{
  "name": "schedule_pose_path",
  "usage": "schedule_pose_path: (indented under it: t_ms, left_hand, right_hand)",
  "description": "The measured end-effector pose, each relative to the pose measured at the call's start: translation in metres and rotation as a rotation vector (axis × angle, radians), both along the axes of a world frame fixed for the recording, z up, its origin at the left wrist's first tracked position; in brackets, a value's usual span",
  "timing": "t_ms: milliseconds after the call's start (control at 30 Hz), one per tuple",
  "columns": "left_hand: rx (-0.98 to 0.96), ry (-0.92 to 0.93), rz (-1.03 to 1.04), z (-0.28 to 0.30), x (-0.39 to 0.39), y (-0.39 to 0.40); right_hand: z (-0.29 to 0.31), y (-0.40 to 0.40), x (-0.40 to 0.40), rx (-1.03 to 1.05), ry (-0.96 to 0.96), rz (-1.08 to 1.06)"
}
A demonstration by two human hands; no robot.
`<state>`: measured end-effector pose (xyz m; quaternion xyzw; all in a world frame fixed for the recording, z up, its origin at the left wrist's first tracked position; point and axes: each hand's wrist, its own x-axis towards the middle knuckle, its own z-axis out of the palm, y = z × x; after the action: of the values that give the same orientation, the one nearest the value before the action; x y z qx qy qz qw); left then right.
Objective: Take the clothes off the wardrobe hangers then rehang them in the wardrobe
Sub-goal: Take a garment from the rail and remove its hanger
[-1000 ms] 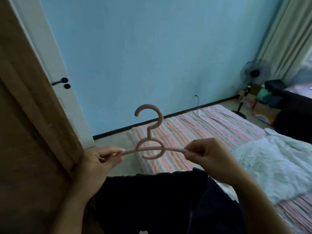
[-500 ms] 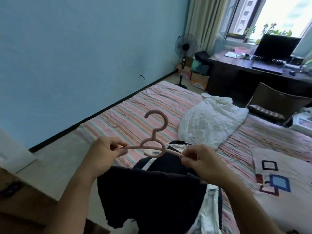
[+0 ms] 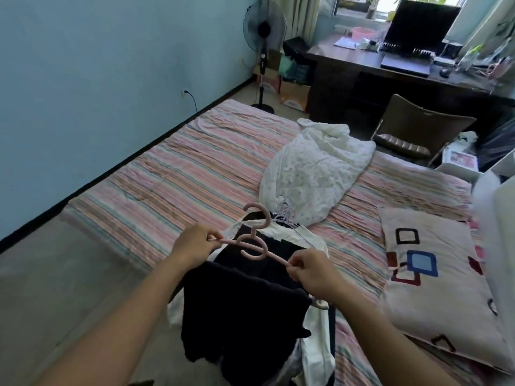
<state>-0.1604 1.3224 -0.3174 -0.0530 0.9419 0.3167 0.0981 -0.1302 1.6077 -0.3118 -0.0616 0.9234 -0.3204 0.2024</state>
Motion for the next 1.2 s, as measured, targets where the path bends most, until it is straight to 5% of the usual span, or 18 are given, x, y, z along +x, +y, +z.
schedule_pose_path:
  t_ms: [500, 800, 1200]
  left_hand:
    - [-0.422, -0.083, -0.014, -0.133, -0.204, 0.109]
    - [-0.343, -0.254, -0.136, -0.240, -0.286, 0.146]
    - [-0.292, -0.448, -0.305, -0.349, -0.326, 0.156]
  right_hand:
    - [-0.136, 0.073, -0.199, 0.172, -0.036, -0.117]
    - [-0.265, 0.101, -0.281, 0.047, -0.168, -0.337]
    - [-0.373, 0.118, -0.355, 0.178, -0.324, -0.159]
